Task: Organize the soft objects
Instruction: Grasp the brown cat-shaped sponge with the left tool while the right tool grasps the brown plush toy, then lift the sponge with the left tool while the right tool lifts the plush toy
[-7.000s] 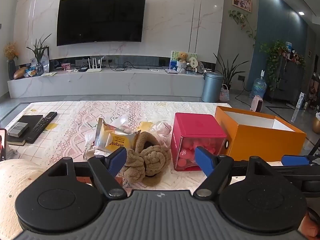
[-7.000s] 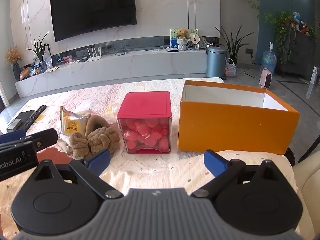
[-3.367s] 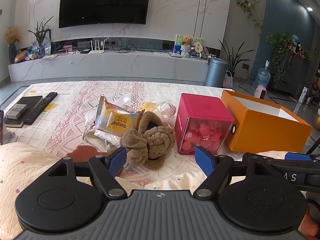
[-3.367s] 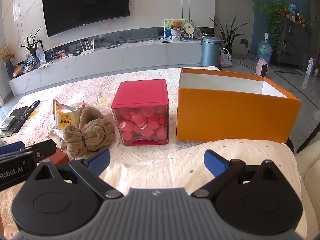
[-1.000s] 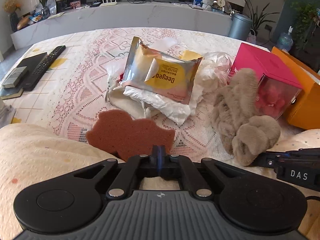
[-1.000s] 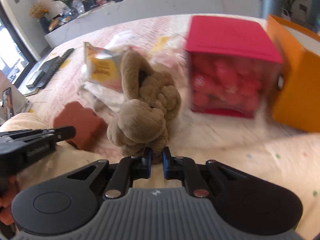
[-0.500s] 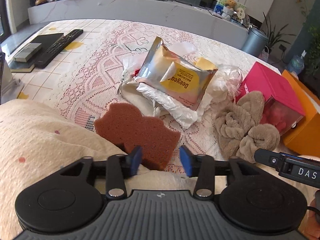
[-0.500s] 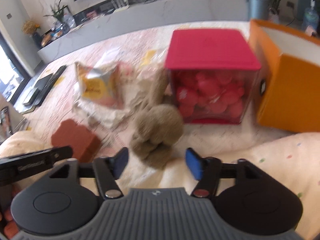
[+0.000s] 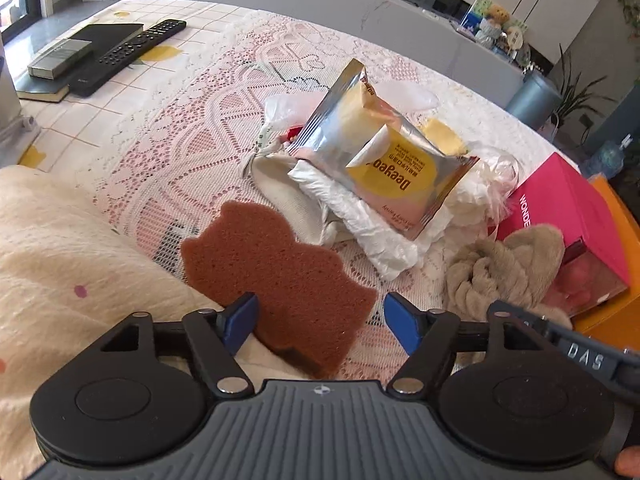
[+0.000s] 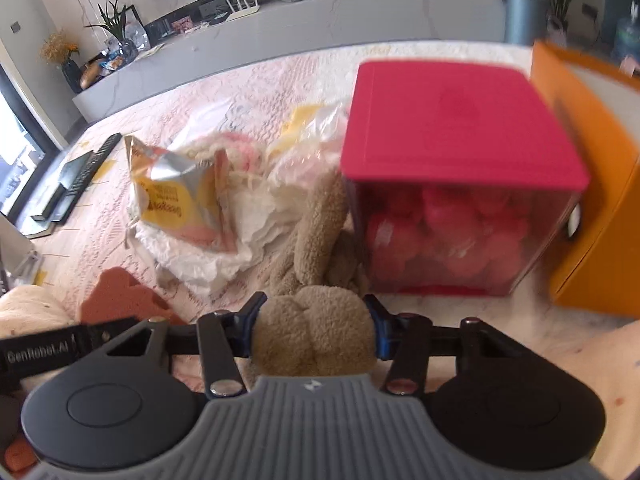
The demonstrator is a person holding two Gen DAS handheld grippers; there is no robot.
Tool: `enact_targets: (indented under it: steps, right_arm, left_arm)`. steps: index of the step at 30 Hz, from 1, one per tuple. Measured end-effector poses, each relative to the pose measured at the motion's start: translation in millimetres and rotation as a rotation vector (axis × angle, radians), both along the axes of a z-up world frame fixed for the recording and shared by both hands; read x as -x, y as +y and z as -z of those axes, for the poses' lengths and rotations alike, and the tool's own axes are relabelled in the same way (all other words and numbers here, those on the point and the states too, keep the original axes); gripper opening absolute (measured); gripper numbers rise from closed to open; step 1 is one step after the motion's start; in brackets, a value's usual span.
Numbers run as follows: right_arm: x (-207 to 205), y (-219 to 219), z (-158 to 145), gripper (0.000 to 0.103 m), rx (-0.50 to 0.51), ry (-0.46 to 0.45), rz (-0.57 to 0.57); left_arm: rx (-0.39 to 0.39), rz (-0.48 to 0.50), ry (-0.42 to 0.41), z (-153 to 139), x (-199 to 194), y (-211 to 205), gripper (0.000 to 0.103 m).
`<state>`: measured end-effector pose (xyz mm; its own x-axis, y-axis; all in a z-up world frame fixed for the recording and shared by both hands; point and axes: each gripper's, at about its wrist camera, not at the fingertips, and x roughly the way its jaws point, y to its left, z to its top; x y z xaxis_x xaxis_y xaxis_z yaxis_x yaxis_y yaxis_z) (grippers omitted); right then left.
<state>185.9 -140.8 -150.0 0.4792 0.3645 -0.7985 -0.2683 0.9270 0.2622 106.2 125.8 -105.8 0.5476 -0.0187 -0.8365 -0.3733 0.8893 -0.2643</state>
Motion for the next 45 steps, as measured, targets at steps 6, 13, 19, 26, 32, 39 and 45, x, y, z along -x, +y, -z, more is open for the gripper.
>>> enact_targets:
  steps: [6, 13, 19, 26, 32, 39, 45]
  right_arm:
    - [7.5, 5.7, 1.9, 0.048, 0.006, -0.015, -0.027]
    - [8.0, 4.4, 4.3, 0.048, -0.004, -0.014, -0.026]
    - [12.7, 4.2, 6.6, 0.048, -0.006, -0.025, -0.033]
    - [17.3, 0.6, 3.5, 0.045, -0.018, -0.039, -0.036]
    - [22.2, -8.6, -0.6, 0.044, -0.059, -0.038, -0.032]
    - [23.2, -4.9, 2.8, 0.044, -0.053, -0.039, -0.047]
    - [22.4, -5.9, 4.4, 0.044, -0.06, -0.037, -0.053]
  left_arm:
    - [-0.02, -0.016, 0.007, 7.4, -10.5, -7.0, 0.098]
    - [-0.114, -0.044, 0.033, 15.5, -19.9, -28.4, 0.103]
    - [-0.214, -0.084, 0.041, 13.2, -14.4, -34.3, 0.074]
    - [-0.308, -0.022, -0.017, 0.3, -0.9, -44.4, 0.001]
    - [-0.202, 0.077, -0.049, -5.7, 14.0, -44.6, 0.0]
    - [-0.113, -0.155, 0.005, -10.2, 9.9, -7.1, 0.039]
    - [0.025, -0.126, 0.153, 1.7, -23.8, 26.4, 0.088]
